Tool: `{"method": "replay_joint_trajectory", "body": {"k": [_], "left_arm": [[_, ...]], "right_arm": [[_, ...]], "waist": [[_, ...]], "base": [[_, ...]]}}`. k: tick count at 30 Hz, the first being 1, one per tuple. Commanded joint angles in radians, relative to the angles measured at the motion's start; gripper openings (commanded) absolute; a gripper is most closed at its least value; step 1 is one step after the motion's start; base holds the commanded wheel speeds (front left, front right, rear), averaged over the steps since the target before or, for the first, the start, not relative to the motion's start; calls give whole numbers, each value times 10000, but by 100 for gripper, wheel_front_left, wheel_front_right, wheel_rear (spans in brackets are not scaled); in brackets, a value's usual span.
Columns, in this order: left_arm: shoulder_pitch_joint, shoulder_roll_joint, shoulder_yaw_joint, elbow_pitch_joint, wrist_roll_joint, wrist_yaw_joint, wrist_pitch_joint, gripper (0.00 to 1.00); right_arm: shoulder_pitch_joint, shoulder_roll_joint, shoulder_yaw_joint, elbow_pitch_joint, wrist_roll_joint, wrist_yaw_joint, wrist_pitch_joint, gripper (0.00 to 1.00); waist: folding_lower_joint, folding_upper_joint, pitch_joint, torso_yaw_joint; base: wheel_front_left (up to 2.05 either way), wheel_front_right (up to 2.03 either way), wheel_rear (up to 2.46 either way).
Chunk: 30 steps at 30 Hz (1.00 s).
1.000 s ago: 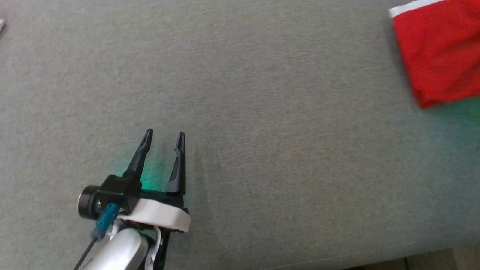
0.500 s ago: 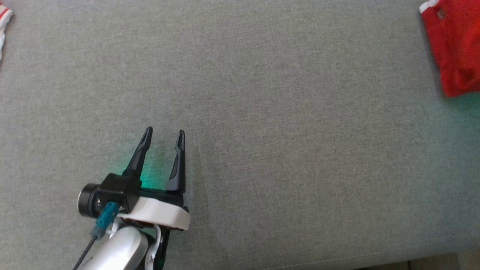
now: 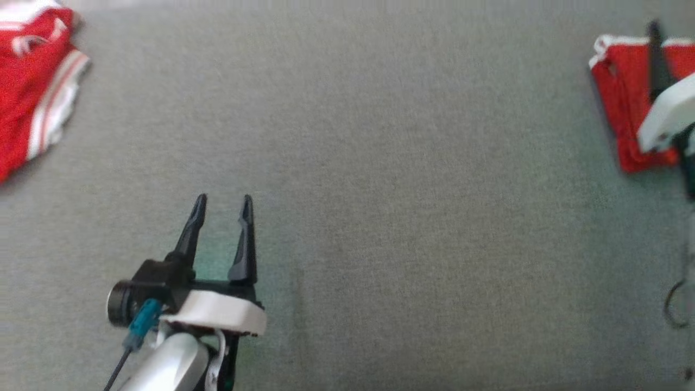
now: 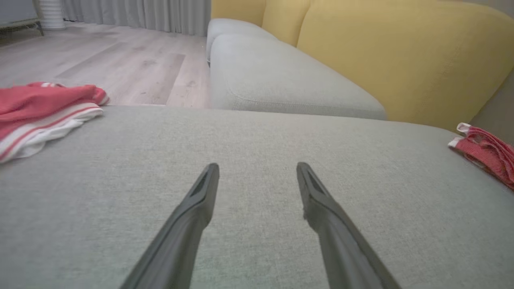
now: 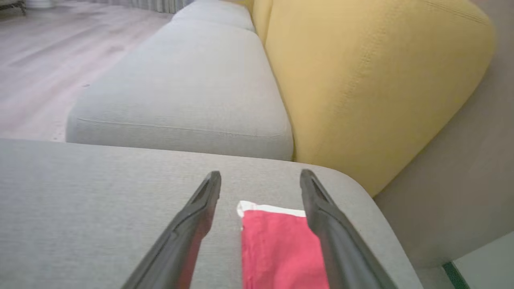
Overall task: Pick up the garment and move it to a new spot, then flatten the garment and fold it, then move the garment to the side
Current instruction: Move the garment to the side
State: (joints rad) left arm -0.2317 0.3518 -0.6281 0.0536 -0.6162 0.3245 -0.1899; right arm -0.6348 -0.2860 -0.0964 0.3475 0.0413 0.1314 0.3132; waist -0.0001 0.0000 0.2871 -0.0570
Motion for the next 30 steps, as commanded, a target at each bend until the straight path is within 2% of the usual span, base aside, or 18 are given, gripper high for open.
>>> {"method": "replay_joint_trajectory", "body": {"k": [1,6,9,13,18,23,30], "left_arm": [[98,104,469,-164,-79,-23,-160,100],[671,78,765,319,-422,23,-362,100],[1090,78,847,660,-590,7,-435,100],[1628,31,913,959,-773,-72,-527,100],[2050,45,1006,1049,-844,-109,-598,100],[2304,54,1029,1054,-867,-122,-628,100],[2456,71,916,995,-876,-125,-598,100]], "right_arm": [[237,90,265,-445,-43,-7,-191,100],[1688,962,725,-805,293,-7,-822,100],[2729,1601,726,-1008,495,-7,-1138,100],[4055,2119,665,-1300,549,-7,-1551,100],[5275,2335,722,-1925,181,-7,-2041,100],[6377,2353,1090,-2414,989,-7,-2401,100],[7292,2356,1472,-2721,1353,-7,-2562,100]], "waist": [[1,0,-728,320],[1,0,-1836,603],[1,0,-2404,779],[1,0,-2946,1029],[1,0,-3196,1145],[1,0,-3399,1208],[1,0,-3540,1295]], "base": [[0,0,0],[0,0,0],[0,0,0],[0,0,0],[0,0,0],[0,0,0],[0,0,0]]}}
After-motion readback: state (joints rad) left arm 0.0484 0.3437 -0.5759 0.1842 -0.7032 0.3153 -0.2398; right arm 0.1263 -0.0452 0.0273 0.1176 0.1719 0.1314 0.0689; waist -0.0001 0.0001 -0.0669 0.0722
